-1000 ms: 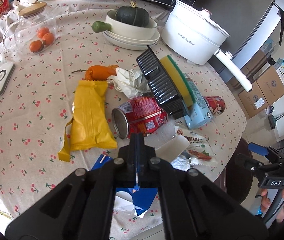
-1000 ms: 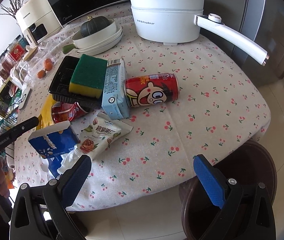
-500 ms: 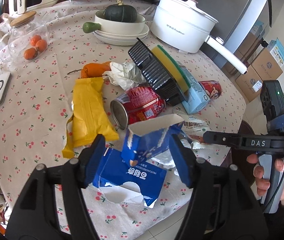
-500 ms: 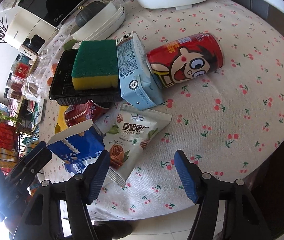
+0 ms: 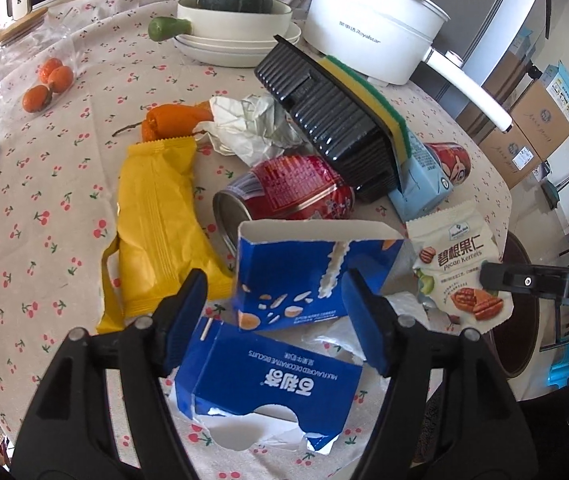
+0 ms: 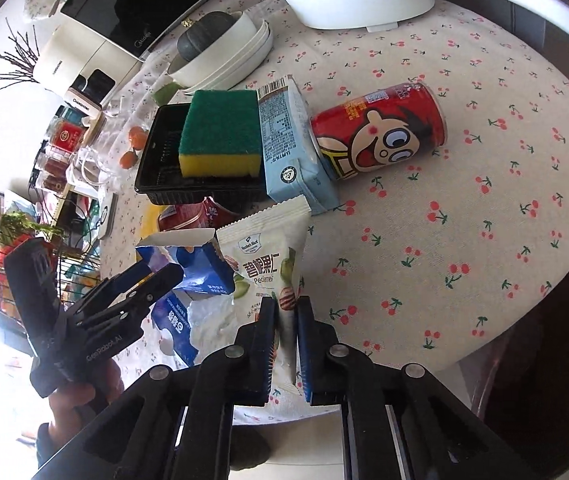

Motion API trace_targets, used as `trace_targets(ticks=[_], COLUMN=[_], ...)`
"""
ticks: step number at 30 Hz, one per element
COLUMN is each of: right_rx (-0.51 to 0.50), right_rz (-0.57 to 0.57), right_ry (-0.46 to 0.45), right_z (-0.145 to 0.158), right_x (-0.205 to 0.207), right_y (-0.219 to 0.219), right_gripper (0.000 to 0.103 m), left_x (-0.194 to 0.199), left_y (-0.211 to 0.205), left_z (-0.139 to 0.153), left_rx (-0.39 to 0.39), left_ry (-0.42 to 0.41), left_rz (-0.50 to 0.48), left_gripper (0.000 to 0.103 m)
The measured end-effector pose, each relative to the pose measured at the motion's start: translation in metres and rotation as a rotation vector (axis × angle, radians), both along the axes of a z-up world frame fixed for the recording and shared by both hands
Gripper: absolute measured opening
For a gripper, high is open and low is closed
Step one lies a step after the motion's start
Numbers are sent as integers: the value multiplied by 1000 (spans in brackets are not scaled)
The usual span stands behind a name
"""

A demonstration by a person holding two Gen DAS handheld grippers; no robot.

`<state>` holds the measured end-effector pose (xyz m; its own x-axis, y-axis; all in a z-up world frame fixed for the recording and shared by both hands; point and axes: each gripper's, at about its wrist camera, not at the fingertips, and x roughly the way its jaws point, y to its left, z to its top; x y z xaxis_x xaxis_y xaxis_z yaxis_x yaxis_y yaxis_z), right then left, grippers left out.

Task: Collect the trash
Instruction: 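Lift the blue box with the left tool while the right tool grasps the white snack pouch, then carry both items over the brown bin and open both tools to drop them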

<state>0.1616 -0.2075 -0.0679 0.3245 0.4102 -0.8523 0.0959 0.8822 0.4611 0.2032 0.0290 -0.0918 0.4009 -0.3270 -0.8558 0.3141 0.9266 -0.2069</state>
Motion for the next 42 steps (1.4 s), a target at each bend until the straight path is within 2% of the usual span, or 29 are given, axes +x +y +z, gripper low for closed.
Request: trace_targets(ticks=[4,9,10,12,13,16,22,27,32,37,42], right_rx=[-15,-24,-24,-27,-27,-28,-23,-32,-60,-84,-132], right_rz=[-12,-33,-35,-38,-39,-41,-57,-79,-129,-203,-272], right_ry=[-28,-24,-20,-15,-15,-25,-52,-75,-93,-93,-90], right_z=[9,7,6,4,5,9,19,26,30,29,25], right_x=[-9,-16,-16,-17,-17,-20,-29,-43,-66,-97,-132], right_y=[-14,-31,-34,-38,-38,-43,-59,-77,-110,-150,-185], right_gripper=[11,11,11,11,11,11,11,11,11,11,11], left_x=[4,10,10,9,7,0,-18,-36,-53,-75,-96], left_y=[-3,-1,-2,-3,-3,-7,-10,-16,-35,-81,-146], left_z=[-7,-19,-20,-20,-18,-7,20,39,55,58,46], left_rx=[-25,-123,-143,-196,-223,-240,-223,-226,-260,-274,-259], left_ry=[9,64,76,107,119,108,33,1,-20,-10,24], left_rz=[-8,5,10,6,6,1,-14,-42,-101,-218,-366], left_gripper=[70,69,67,48,42,34,25,25,25,25,25])
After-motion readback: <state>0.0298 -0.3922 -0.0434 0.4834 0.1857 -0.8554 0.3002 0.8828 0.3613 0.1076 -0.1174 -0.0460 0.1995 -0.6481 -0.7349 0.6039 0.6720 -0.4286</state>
